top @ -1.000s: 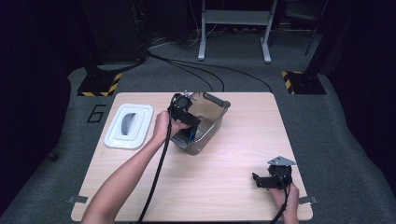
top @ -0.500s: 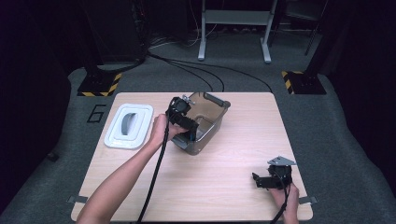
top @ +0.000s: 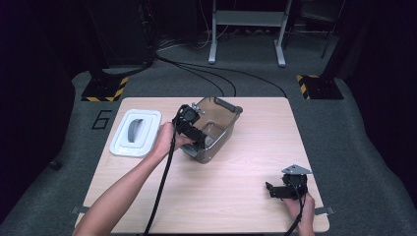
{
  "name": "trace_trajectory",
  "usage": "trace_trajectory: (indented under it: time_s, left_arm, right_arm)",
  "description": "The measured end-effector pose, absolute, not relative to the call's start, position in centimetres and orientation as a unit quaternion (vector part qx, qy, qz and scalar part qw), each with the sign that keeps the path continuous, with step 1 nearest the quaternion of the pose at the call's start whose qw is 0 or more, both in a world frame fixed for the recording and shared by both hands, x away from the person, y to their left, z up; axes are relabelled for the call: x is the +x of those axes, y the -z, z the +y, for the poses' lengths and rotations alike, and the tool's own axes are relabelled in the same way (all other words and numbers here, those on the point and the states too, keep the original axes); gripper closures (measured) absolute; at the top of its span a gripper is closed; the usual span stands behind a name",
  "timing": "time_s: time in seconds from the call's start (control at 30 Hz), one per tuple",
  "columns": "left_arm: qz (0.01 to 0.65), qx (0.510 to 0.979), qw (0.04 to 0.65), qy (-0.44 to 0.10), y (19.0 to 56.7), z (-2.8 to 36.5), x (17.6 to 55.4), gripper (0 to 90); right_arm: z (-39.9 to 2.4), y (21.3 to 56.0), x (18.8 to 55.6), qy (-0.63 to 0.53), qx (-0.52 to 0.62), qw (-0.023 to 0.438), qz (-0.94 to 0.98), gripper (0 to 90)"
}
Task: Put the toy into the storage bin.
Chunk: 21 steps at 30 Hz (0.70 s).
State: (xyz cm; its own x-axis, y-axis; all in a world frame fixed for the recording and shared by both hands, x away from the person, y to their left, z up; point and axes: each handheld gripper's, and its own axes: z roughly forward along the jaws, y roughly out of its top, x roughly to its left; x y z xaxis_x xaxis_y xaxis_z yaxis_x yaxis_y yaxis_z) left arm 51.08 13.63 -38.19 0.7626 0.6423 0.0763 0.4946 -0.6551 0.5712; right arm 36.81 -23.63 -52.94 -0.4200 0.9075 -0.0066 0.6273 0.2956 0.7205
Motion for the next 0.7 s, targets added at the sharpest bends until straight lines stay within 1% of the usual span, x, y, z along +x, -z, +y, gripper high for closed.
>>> trace_trajectory:
  time_s: [0.17,0.7]
  left_arm:
    - [0.322,0.899,0.266,-0.132,38.10,13.89,50.96,25.1]
    - [0.304,0.907,0.253,-0.142,37.98,13.24,50.36,24.4]
  right_arm:
    - [-23.63,52.94,36.81,-0.328,0.495,0.213,0.776,0.6]
    - [-23.64,52.91,36.80,-0.327,0.495,0.213,0.777,0.6]
